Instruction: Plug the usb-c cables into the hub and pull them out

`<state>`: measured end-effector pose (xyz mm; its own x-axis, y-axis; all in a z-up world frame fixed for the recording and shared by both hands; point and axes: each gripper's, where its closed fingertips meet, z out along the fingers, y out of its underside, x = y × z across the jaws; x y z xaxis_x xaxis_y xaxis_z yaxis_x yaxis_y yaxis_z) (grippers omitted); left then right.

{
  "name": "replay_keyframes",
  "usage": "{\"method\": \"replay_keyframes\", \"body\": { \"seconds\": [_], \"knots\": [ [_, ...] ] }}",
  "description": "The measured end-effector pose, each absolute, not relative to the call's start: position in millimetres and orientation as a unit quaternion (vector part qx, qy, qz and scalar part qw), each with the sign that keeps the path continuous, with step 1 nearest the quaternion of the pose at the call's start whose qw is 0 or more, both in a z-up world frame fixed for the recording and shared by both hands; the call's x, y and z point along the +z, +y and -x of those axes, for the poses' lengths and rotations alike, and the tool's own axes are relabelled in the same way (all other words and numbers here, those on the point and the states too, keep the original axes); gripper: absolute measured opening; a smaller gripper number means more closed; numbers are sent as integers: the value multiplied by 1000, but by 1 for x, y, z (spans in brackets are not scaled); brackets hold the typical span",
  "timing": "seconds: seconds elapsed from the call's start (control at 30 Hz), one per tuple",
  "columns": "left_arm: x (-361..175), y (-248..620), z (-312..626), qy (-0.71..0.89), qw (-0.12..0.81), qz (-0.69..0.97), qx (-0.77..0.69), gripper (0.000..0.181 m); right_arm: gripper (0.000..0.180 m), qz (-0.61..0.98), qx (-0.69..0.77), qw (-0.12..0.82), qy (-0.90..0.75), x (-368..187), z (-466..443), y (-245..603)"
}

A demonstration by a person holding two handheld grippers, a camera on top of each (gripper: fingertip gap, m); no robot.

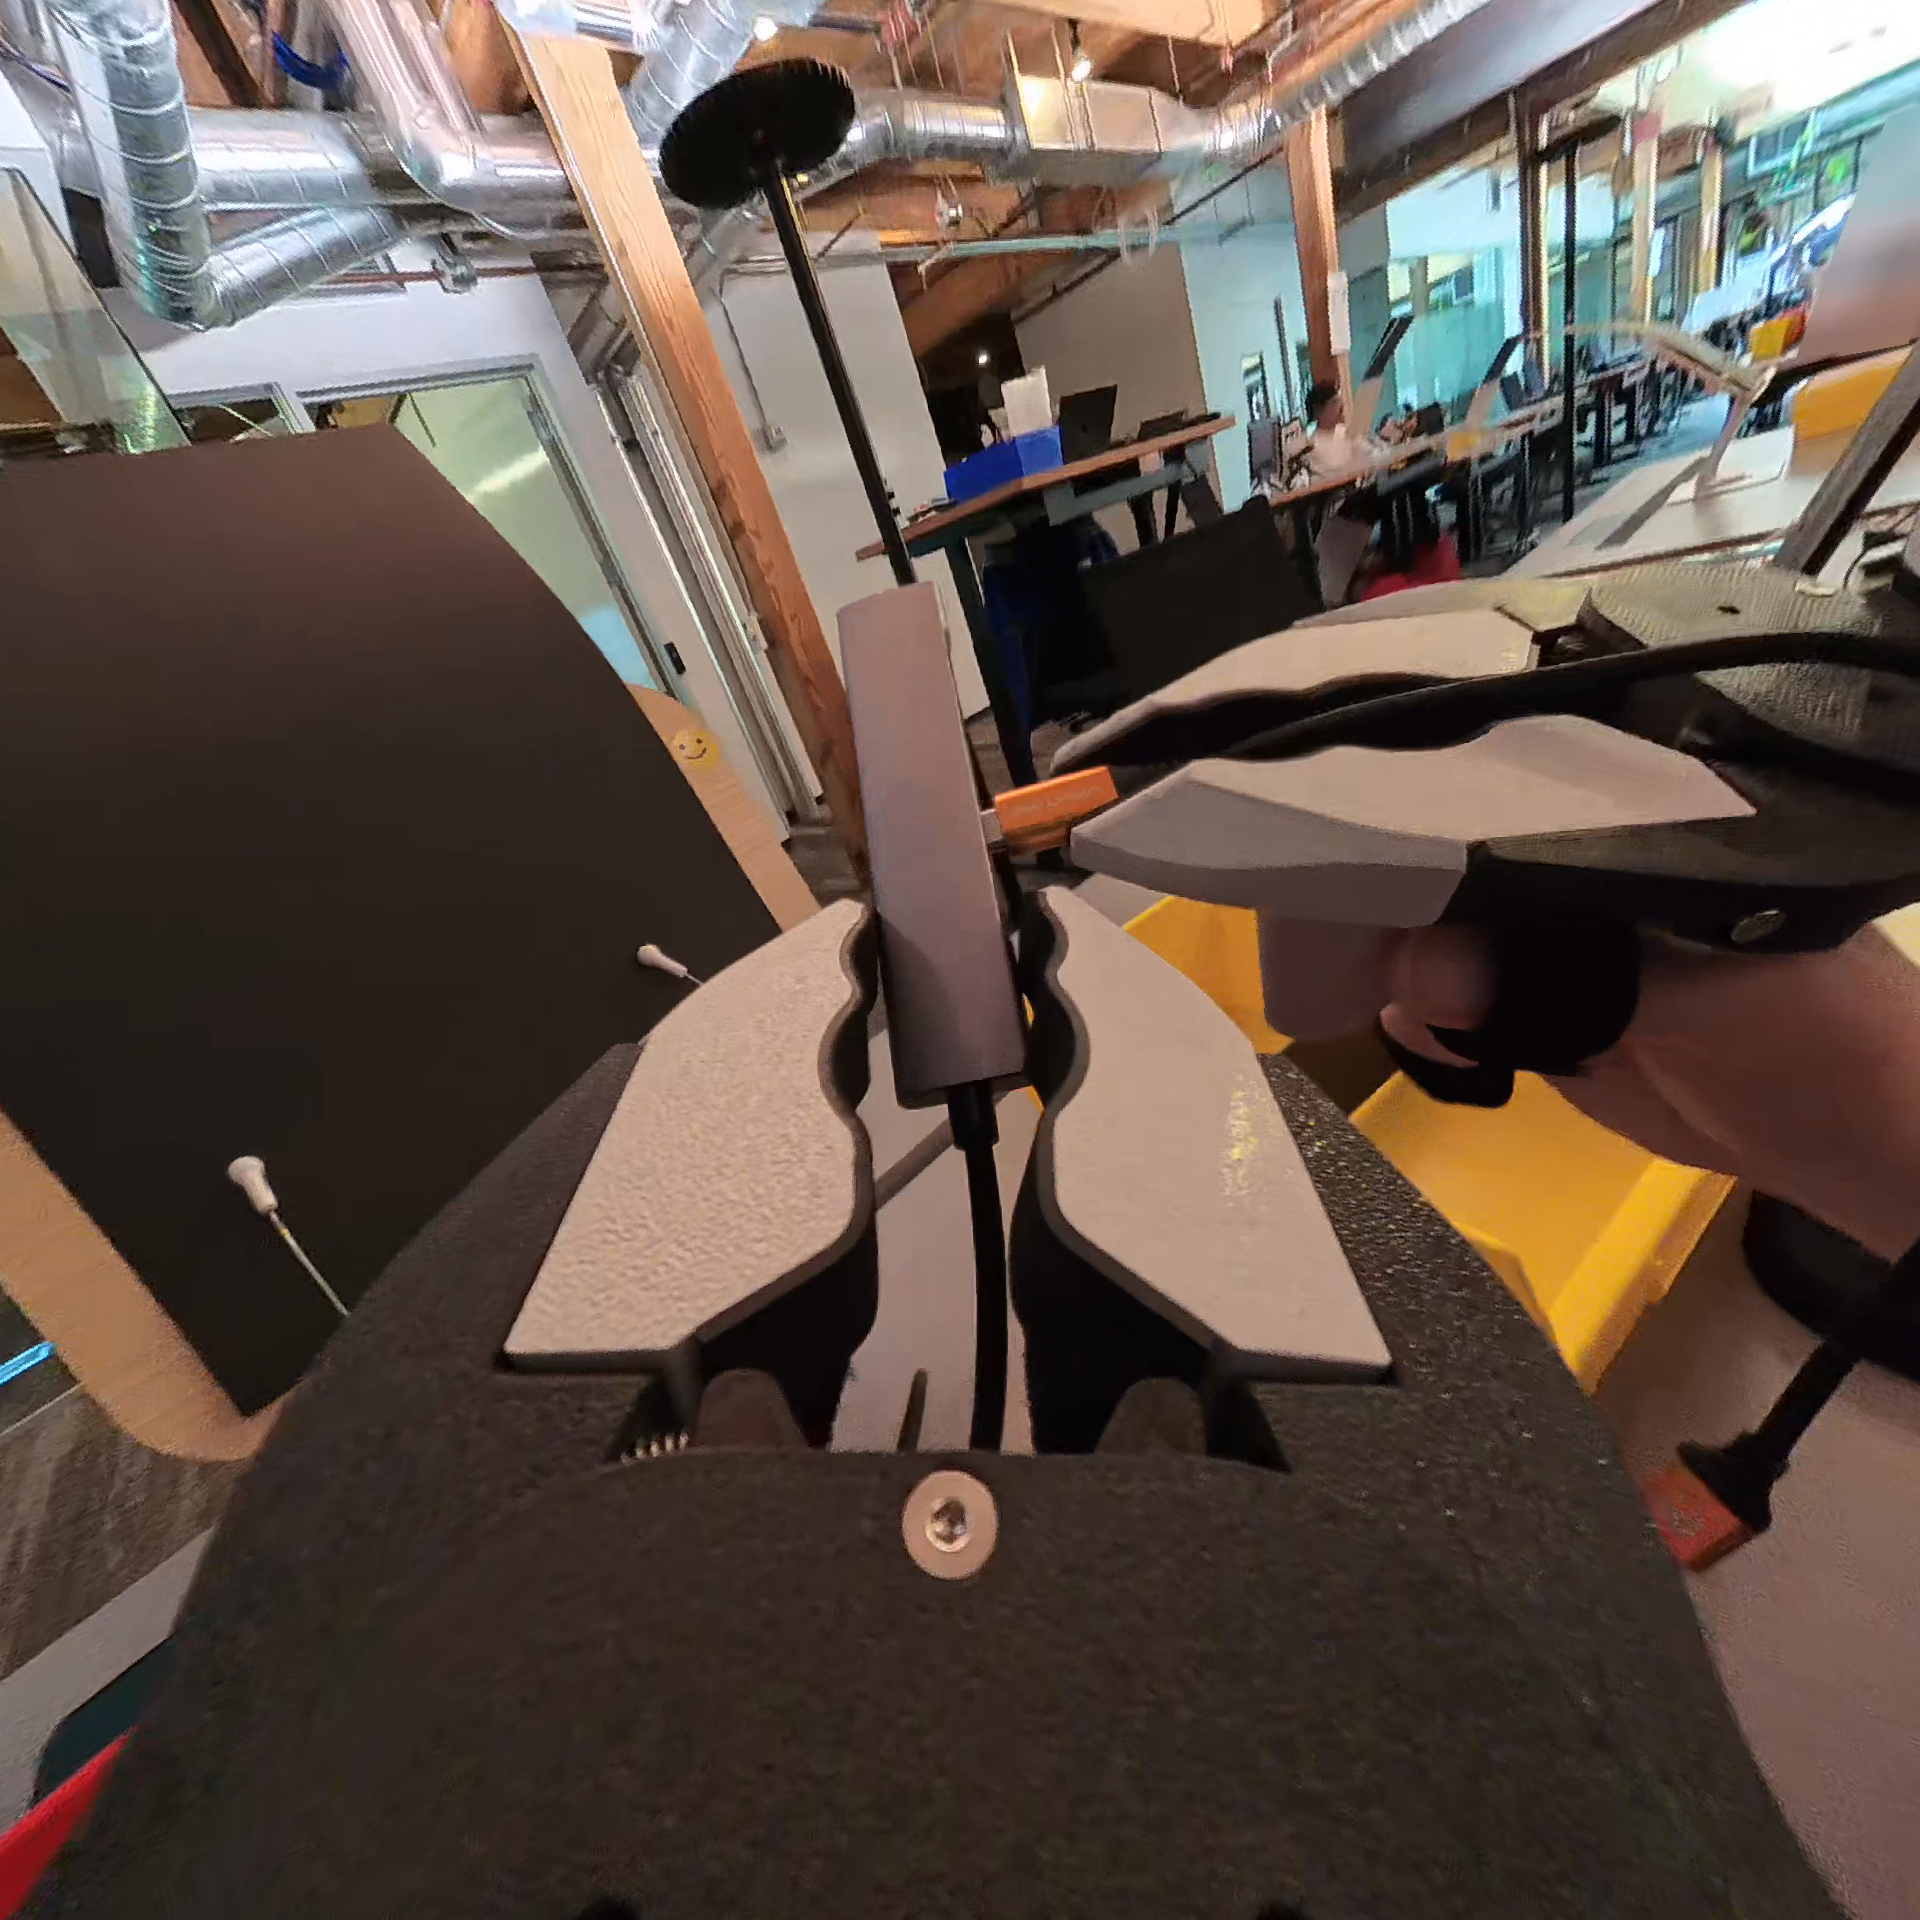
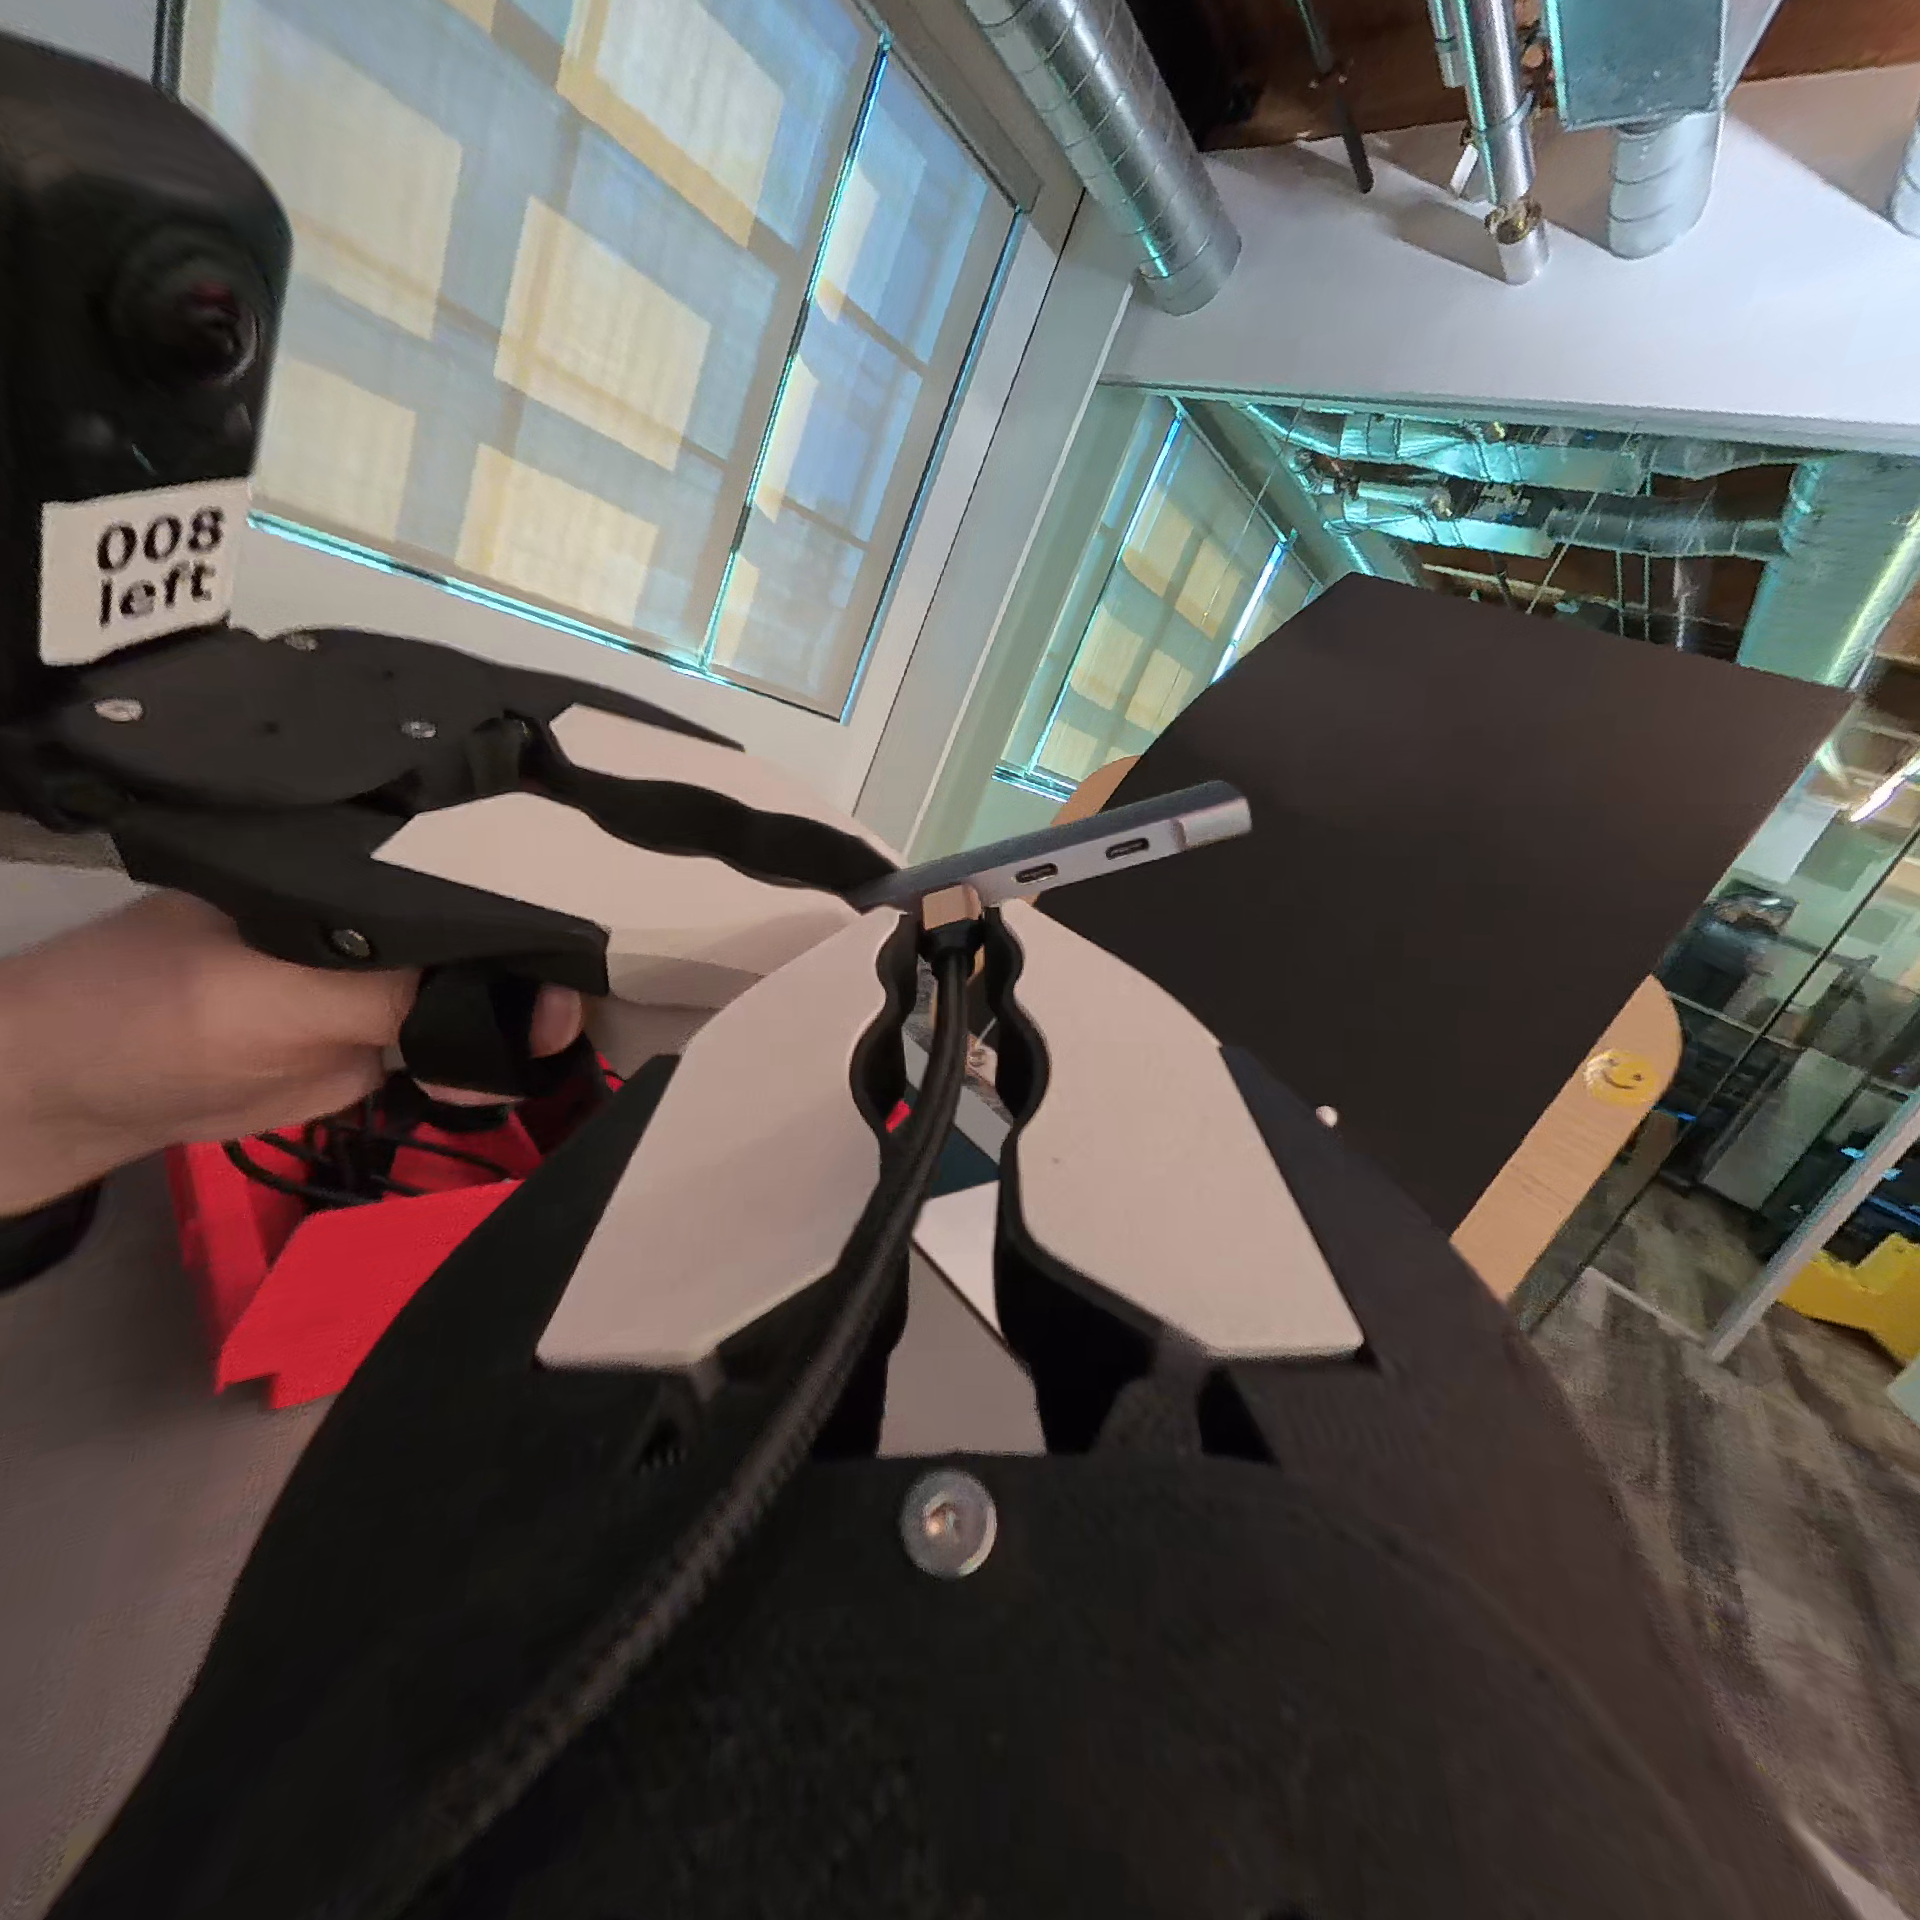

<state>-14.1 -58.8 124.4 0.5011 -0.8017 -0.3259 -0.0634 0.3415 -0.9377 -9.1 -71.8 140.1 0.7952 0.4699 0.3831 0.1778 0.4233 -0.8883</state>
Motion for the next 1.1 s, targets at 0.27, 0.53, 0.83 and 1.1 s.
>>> {"method": "replay_keyframes", "body": {
  "seconds": [0.27, 0.53, 0.83, 1.1],
  "knots": [
    [124, -60, 14, 426, 701, 516, -246, 25, 13, 532, 42, 779, -331, 137, 8, -72],
    [124, -64, 14, 432, 704, 510, -239, 26, 13, 536, 53, 772, -337, 137, 9, -74],
    [123, -62, 14, 433, 714, 511, -203, 26, 13, 537, 41, 775, -331, 138, 9, -73],
    [115, -46, 30, 431, 651, 559, -280, 25, 35, 550, 57, 718, -424, 129, -10, -74]
  ]
}}
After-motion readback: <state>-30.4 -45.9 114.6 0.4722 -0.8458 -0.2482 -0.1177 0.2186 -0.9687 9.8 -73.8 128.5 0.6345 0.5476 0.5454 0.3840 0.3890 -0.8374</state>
